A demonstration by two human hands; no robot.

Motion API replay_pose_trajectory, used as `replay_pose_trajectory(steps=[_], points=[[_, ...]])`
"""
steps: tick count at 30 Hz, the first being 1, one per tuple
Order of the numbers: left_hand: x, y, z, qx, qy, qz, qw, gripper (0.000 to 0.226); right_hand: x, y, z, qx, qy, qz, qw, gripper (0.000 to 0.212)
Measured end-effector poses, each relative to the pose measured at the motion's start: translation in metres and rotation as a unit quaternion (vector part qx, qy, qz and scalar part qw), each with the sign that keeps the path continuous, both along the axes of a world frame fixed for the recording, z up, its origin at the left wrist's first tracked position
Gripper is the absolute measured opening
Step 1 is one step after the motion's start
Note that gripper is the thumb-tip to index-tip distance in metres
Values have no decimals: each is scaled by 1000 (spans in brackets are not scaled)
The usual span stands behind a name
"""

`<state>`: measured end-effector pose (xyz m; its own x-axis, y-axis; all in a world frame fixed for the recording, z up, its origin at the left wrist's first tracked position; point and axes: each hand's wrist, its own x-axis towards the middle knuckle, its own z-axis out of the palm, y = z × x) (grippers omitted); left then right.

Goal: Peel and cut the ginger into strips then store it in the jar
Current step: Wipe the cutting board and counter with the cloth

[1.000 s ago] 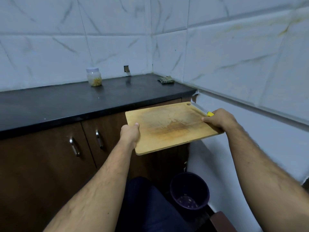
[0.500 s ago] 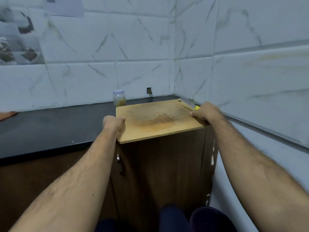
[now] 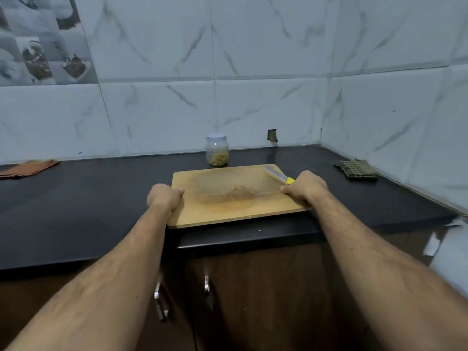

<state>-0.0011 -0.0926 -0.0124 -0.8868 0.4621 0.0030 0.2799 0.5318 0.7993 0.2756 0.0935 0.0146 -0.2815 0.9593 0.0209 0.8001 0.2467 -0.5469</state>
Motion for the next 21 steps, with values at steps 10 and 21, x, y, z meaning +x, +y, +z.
replay_pose_trajectory(steps=[10, 21], points=[[-29, 31, -9, -137, 100, 14, 985, 42, -39, 20, -3, -13, -46, -10, 999, 35], [-21, 20, -16, -124, 151, 36, 980, 36, -43, 2, 0, -13, -104, 1, 995, 32]])
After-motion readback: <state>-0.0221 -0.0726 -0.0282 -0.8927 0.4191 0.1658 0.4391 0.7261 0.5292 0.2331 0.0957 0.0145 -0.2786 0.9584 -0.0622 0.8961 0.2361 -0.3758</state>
